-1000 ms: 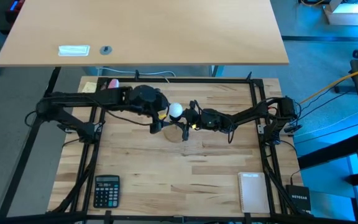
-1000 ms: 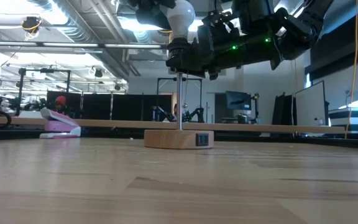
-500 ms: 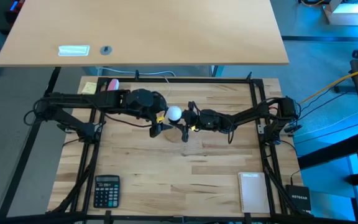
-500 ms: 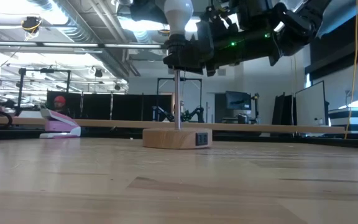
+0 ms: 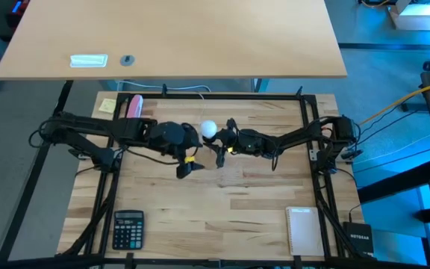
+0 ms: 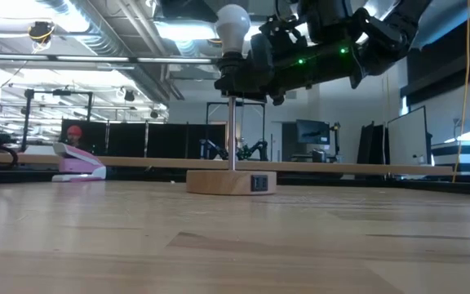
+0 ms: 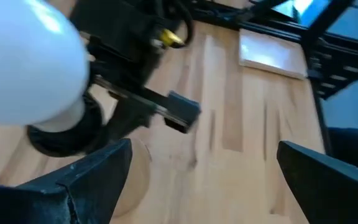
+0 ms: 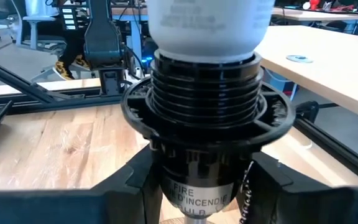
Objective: Screw lightbulb
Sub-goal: Remove the lightbulb from the lamp
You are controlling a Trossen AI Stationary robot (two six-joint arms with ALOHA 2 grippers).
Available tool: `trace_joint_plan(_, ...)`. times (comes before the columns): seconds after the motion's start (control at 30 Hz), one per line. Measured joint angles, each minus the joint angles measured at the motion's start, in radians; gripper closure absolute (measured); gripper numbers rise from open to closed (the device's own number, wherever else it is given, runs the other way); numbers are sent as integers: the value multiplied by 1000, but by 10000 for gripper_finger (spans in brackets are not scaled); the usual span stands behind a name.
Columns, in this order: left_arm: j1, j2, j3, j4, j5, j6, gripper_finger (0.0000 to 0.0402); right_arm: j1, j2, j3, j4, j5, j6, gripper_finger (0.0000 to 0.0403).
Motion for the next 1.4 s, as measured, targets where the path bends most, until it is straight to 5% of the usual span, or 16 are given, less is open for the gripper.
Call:
trace_joint_plan(0.47,78,-6,307,-98,-148,66,11,1,0,-1,-6,-15,-18,251)
trace_joint_plan(1.17,180,188,296,-232,-66,267,14,1,0,-1,-7,-39,-27,251)
trace_joint_plan(1.4,180,185,298,-226,-100,151,129,1,0,-1,-8,-38,-29,251)
